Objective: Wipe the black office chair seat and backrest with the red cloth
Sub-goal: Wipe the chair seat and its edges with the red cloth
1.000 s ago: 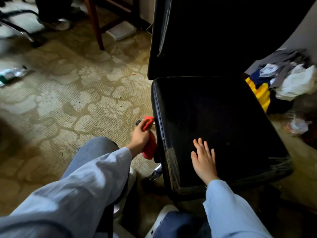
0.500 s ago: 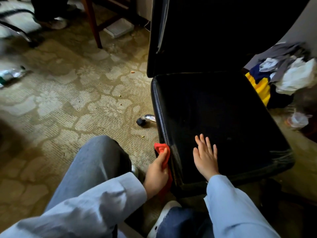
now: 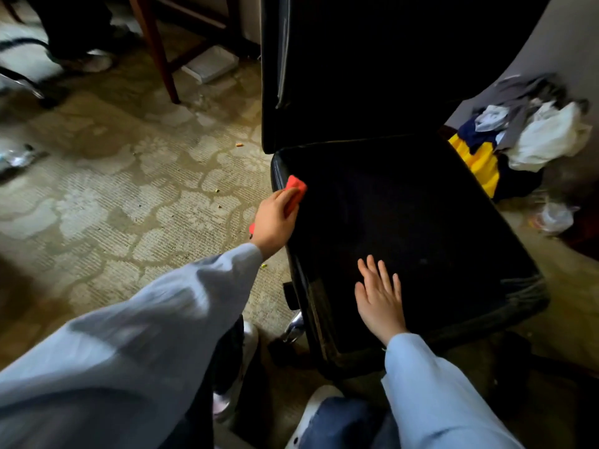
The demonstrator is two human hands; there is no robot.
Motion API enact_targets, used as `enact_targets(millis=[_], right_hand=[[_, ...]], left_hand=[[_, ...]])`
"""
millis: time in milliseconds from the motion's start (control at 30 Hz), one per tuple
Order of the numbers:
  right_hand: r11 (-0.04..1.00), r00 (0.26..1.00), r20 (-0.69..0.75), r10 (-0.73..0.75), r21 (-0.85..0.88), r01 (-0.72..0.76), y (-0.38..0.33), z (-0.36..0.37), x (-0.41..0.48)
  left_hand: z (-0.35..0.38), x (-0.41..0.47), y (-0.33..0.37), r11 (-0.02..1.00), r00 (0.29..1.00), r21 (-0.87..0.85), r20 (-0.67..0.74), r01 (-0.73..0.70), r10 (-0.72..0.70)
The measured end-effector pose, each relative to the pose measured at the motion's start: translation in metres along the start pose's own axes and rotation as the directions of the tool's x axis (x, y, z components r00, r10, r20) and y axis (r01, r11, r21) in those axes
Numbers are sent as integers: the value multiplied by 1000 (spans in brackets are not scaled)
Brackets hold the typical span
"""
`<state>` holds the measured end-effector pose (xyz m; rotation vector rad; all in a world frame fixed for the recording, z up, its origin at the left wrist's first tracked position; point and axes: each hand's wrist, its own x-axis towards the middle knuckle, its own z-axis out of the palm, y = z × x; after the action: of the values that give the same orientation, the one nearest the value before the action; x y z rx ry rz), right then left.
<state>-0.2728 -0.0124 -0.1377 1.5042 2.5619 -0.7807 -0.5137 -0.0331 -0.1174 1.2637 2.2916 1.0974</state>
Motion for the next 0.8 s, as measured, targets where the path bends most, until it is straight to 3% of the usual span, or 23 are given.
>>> enact_targets(millis=[133, 233, 367, 500, 567, 633, 700, 800], right_hand=[[1000, 1000, 9, 0, -4, 0, 1, 0, 1], [1000, 1000, -7, -1, -18, 1, 0, 2, 1], [999, 1000, -15, -6, -39, 5, 1, 3, 0], [997, 999, 3, -33, -75, 33, 4, 1, 1], [999, 997, 55, -49, 17, 48, 7, -5, 2], [988, 995, 47, -91, 126, 85, 10, -12, 1], [983, 992, -35, -118, 140, 121, 17, -15, -5], [994, 983, -176, -56, 82, 72, 32, -15, -18]], left_hand=[[34, 7, -5, 964, 988, 225, 86, -142, 125], [39, -6, 0, 916, 961, 298, 139, -269, 237], [44, -41, 2, 843, 878, 276, 276, -463, 392], [47, -105, 12, 739, 724, 192, 463, -646, 512], [38, -116, 15, 729, 667, 93, 497, -678, 556], [21, -106, 22, 812, 698, -60, 477, -580, 534], [5, -84, 31, 882, 793, -160, 388, -444, 470], [-2, -40, 40, 944, 927, -13, 184, -329, 326]])
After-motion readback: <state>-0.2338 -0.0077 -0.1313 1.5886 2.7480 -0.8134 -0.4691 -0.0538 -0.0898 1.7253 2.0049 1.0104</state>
